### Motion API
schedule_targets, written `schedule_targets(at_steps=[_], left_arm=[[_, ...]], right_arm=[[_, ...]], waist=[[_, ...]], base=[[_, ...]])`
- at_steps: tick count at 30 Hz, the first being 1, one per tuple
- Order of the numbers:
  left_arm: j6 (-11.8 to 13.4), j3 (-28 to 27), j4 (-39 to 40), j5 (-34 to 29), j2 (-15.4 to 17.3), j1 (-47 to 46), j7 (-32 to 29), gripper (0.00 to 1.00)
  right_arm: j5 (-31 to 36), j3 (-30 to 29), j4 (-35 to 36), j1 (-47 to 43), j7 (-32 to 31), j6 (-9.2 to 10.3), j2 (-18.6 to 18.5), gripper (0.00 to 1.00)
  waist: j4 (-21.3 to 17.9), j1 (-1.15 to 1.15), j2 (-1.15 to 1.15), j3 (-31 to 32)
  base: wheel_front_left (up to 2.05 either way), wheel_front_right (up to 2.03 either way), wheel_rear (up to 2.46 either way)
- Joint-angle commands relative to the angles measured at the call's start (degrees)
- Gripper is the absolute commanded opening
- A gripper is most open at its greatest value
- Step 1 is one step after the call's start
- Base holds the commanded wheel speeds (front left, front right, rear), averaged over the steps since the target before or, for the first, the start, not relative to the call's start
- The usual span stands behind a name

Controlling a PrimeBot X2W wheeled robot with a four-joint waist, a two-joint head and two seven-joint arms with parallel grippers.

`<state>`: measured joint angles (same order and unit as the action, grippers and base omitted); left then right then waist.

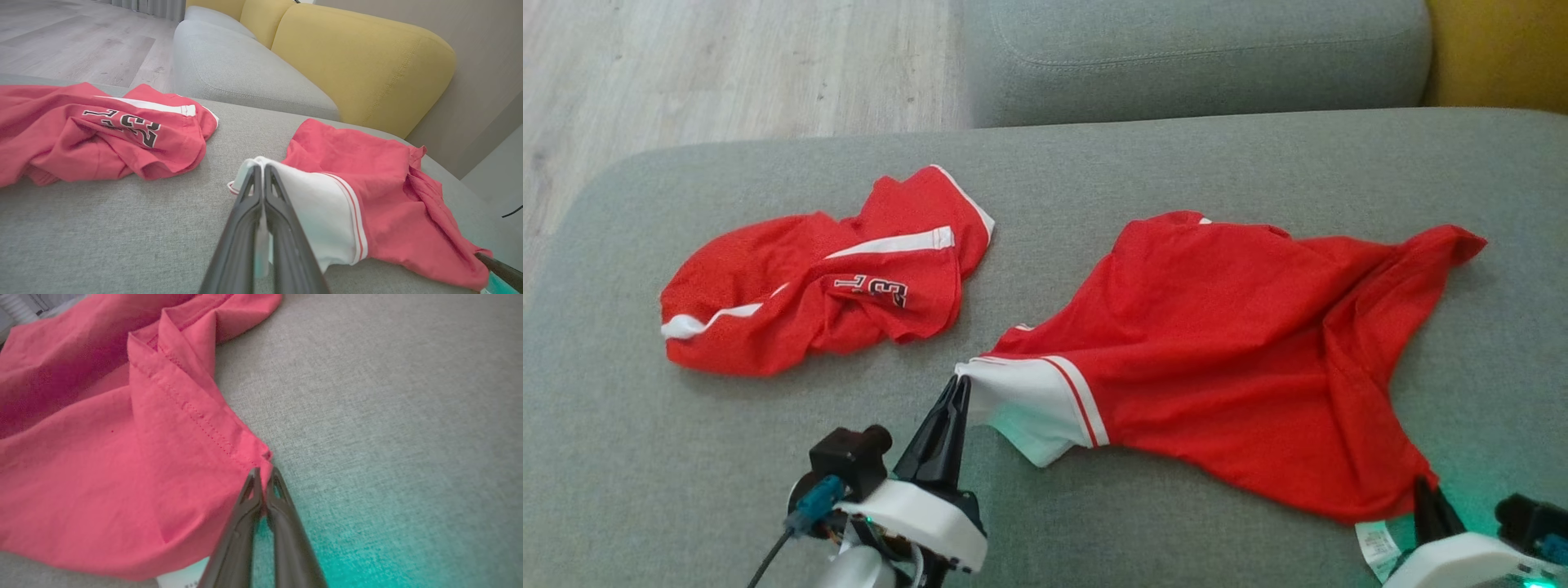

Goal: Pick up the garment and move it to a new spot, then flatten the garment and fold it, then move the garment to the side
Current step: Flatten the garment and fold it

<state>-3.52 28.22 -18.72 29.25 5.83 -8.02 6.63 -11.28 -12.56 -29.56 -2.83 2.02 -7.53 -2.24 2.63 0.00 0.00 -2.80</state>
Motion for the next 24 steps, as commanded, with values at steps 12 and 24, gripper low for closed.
schedule_targets(at_steps=[12, 24], left_arm=[[-0.90, -5.94, 7.61, 11.33, -1.32, -6.28, -3.77, 0.00], [4.96, -11.53, 6.93, 16.58, -2.54, -35.03, -9.93, 0.00]], right_arm=[[-15.20, 5.50, 16.80, 5.15, -0.05, 0.04, -0.64, 0.00], [-15.52, 1.96, 36.15, 26.43, -11.86, 0.04, -0.64, 0.00]], waist=[[-0.73, 0.00, 0.00, 1.55], [-0.14, 0.00, 0.00, 4.30]], base=[[0.00, 0.00, 0.00], [0.00, 0.00, 0.00]])
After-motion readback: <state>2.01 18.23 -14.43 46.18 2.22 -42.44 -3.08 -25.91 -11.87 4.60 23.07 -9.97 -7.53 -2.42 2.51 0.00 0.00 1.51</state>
